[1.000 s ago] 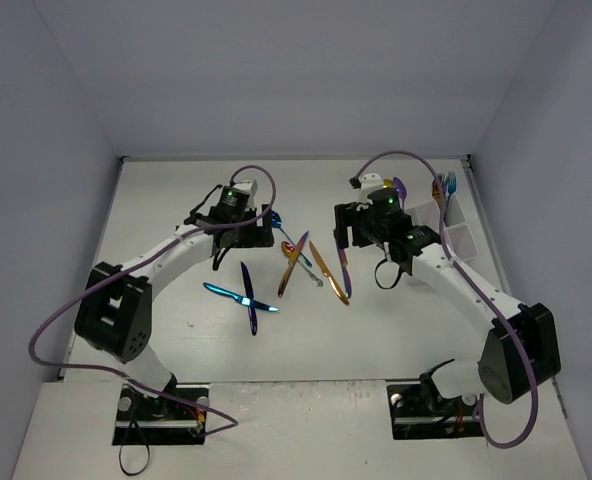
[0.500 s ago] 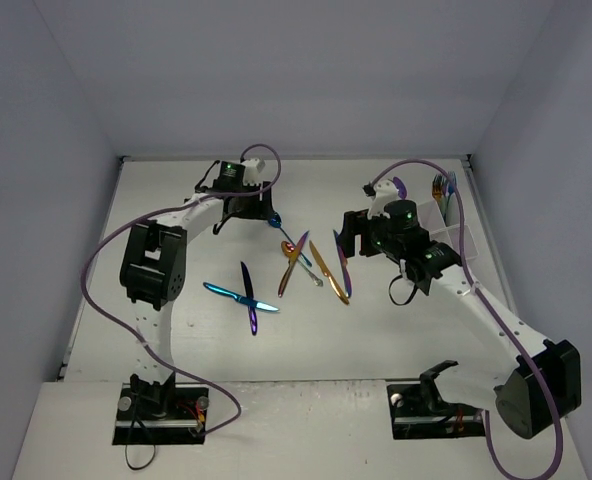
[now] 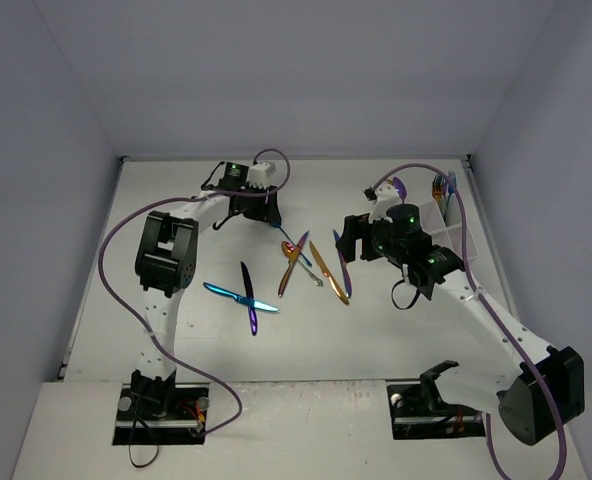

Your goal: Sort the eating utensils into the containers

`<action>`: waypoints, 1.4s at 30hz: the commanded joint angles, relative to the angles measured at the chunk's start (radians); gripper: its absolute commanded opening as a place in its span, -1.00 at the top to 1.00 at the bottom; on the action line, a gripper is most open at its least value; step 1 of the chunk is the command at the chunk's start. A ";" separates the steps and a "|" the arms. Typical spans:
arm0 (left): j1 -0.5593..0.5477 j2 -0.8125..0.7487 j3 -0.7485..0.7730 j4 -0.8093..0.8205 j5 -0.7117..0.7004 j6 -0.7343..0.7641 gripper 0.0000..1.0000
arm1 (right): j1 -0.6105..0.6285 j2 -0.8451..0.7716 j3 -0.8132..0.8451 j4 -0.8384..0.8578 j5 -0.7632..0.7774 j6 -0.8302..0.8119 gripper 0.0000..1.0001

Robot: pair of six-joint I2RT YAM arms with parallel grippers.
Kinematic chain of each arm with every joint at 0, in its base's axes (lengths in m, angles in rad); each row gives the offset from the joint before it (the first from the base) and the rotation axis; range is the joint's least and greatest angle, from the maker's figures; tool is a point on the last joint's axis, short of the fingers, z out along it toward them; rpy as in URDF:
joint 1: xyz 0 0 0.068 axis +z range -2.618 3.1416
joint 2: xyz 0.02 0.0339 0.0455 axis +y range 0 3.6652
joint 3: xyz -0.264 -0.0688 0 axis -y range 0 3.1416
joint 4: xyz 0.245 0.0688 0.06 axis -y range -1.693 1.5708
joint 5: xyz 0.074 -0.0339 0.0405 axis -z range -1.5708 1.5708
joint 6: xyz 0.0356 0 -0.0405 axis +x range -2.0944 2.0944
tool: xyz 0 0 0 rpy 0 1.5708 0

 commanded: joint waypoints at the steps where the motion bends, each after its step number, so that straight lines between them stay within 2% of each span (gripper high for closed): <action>1: 0.010 0.022 0.038 -0.012 0.037 0.028 0.10 | 0.003 -0.028 -0.001 0.039 -0.015 0.000 -0.45; 3: 0.011 0.033 0.038 -0.004 0.039 0.026 0.16 | 0.003 -0.026 -0.004 0.038 -0.016 0.000 -0.45; 9: 0.011 0.034 0.028 0.021 0.030 0.020 0.84 | 0.004 -0.029 -0.005 0.035 -0.016 0.006 -0.46; 12: 0.012 0.015 0.023 0.033 0.004 0.028 1.00 | 0.005 -0.036 -0.007 0.033 -0.018 0.006 -0.46; 17: 0.028 -0.054 0.020 0.056 -0.051 0.046 1.00 | 0.005 -0.044 -0.005 0.030 -0.019 0.012 -0.46; 22: 0.046 -0.164 0.006 0.084 -0.227 0.133 1.00 | 0.006 -0.049 -0.001 0.029 -0.027 0.009 -0.46; 26: 0.052 -0.241 -0.001 0.089 -0.310 0.190 1.00 | 0.006 -0.048 0.009 0.029 -0.033 0.005 -0.46; 31: 0.048 -0.351 -0.046 0.101 -0.328 0.198 1.00 | 0.011 -0.020 0.045 0.029 -0.050 -0.017 -0.47; 37: 0.024 -0.529 -0.114 0.110 -0.279 0.127 1.00 | 0.022 0.033 0.139 0.029 -0.072 -0.064 -0.47; 42: -0.071 -0.651 -0.157 0.083 -0.301 0.108 1.00 | 0.040 0.107 0.251 0.032 -0.088 -0.101 -0.47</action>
